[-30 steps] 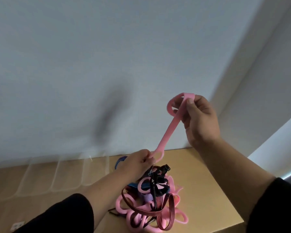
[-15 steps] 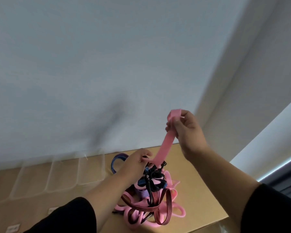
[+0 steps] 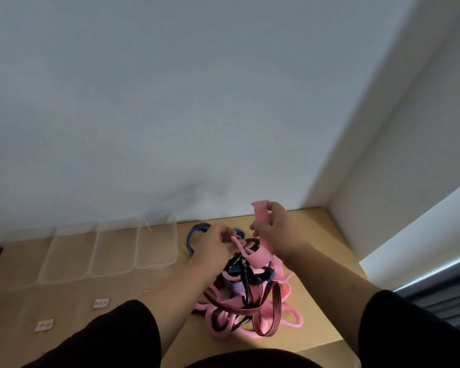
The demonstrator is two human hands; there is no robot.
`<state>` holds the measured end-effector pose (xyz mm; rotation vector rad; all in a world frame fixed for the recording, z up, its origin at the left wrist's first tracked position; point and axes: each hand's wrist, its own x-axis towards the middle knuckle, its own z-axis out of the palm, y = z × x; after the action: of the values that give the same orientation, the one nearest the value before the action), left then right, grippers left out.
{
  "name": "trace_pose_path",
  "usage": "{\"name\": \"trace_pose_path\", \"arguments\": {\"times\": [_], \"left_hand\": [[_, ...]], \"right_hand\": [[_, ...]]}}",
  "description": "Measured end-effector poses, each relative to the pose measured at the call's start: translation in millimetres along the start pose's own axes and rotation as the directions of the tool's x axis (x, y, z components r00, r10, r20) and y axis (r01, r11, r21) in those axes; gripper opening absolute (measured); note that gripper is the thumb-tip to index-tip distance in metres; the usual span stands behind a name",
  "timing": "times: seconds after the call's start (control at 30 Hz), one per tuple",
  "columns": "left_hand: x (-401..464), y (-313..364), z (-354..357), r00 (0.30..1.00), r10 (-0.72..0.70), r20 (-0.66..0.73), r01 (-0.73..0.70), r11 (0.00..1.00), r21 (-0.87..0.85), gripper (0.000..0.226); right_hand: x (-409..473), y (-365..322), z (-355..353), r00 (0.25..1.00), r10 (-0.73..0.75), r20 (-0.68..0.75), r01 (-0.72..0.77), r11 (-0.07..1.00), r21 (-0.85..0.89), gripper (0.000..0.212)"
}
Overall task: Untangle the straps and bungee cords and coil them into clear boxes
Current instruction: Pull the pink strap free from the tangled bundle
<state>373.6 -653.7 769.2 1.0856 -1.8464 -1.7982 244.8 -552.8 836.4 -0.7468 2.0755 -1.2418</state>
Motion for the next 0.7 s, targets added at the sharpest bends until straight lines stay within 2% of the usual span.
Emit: {"name": "trace_pose_path", "arguments": {"times": [0.07,0.17,0.23,0.37,0.5,0.6,0.7], "left_hand": [[-0.3,-0.5,0.6,1.000,0.003,0.008,-0.003,0.997,-0.082,0.025],[0.4,-2.8,0.0,1.000,0.020,0.006,-0.019,0.993,-0.113,0.022],[0.5,-3.3,-1.0,1.000,0.026,0.004,-0.025,0.991,-0.135,0.020],[1.8,-2.3,-4.8,0.996,0.081,0.031,-0.081,0.997,0.002,0.017],[4.7,-3.0,-7.2,0.989,0.108,0.098,-0.113,0.993,0.046,0.023],[5.7,-2.1,-10.1,0.992,0.091,0.082,-0.102,0.985,0.140,0.019],[7.1,-3.0,-11.9,0.982,0.085,0.171,-0.115,0.978,0.173,0.017]], "right_hand": [[-3.1,6.0,5.0,0.999,0.026,0.041,-0.022,0.996,-0.091,0.041],[-6.5,14.2,12.0,0.997,0.007,0.074,-0.007,1.000,-0.002,0.032],[-7.2,15.6,13.7,0.997,0.034,0.074,-0.033,0.999,-0.010,0.030],[-4.4,19.1,13.4,0.989,0.103,0.109,-0.102,0.995,-0.018,0.033],[0.5,21.1,14.6,0.977,0.187,0.102,-0.186,0.982,-0.015,0.034],[2.7,21.0,12.4,0.973,0.201,0.115,-0.191,0.977,-0.094,0.042],[5.9,22.7,12.5,0.962,0.241,0.132,-0.221,0.964,-0.145,0.037]]}}
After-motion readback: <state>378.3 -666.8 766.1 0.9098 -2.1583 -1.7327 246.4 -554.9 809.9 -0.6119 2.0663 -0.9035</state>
